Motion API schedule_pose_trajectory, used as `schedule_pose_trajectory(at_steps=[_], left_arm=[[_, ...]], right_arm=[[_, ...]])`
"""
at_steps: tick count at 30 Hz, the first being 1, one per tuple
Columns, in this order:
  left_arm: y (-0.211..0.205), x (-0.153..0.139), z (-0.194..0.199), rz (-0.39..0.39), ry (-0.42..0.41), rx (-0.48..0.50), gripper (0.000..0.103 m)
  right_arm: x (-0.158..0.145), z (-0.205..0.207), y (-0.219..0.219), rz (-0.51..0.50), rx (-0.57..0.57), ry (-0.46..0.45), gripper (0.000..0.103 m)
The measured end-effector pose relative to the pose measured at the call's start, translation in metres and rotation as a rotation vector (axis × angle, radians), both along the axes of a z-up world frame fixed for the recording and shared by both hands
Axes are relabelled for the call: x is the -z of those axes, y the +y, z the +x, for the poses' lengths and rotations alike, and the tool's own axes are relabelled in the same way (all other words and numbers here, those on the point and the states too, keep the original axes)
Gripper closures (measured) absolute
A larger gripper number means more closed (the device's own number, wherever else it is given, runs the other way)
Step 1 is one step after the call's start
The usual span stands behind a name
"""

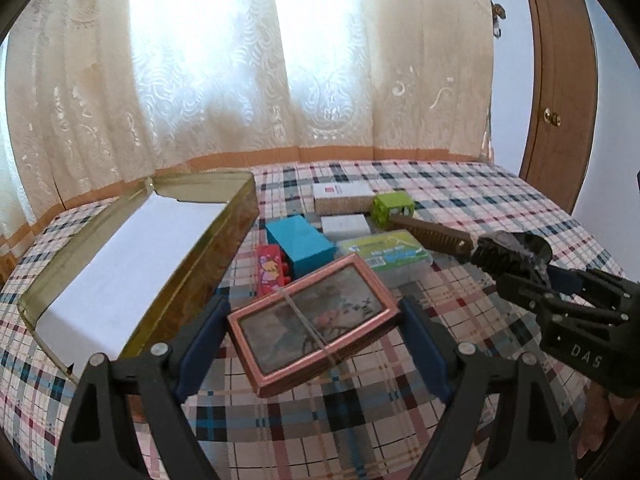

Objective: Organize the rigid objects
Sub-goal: 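Carry the grey object with the right tool while the left tool carries the photo frame toward the tray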

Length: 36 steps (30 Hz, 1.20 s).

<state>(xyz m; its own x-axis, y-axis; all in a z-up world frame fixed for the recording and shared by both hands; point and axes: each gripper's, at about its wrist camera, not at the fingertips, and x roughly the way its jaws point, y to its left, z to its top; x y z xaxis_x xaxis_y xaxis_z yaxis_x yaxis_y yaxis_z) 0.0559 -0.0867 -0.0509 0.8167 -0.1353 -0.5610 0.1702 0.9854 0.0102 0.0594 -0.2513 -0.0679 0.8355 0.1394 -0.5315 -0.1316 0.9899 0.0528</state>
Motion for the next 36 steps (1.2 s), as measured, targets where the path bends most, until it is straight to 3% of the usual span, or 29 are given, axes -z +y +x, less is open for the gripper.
schedule_pose_trajectory(at_steps=[9,36], left_arm=[[0.013,-0.007,-0.012,0.011,-0.074,-0.031,0.017],[0.073,-0.013,-0.026,-0.050,-0.166,-0.140,0.017]], right_arm=[[-0.005,-0.009,0.019,0.027,-0.050,-0.051,0.056],[-0.015,-0.013,0.067,0.037,-0.115,-0.154,0.056]])
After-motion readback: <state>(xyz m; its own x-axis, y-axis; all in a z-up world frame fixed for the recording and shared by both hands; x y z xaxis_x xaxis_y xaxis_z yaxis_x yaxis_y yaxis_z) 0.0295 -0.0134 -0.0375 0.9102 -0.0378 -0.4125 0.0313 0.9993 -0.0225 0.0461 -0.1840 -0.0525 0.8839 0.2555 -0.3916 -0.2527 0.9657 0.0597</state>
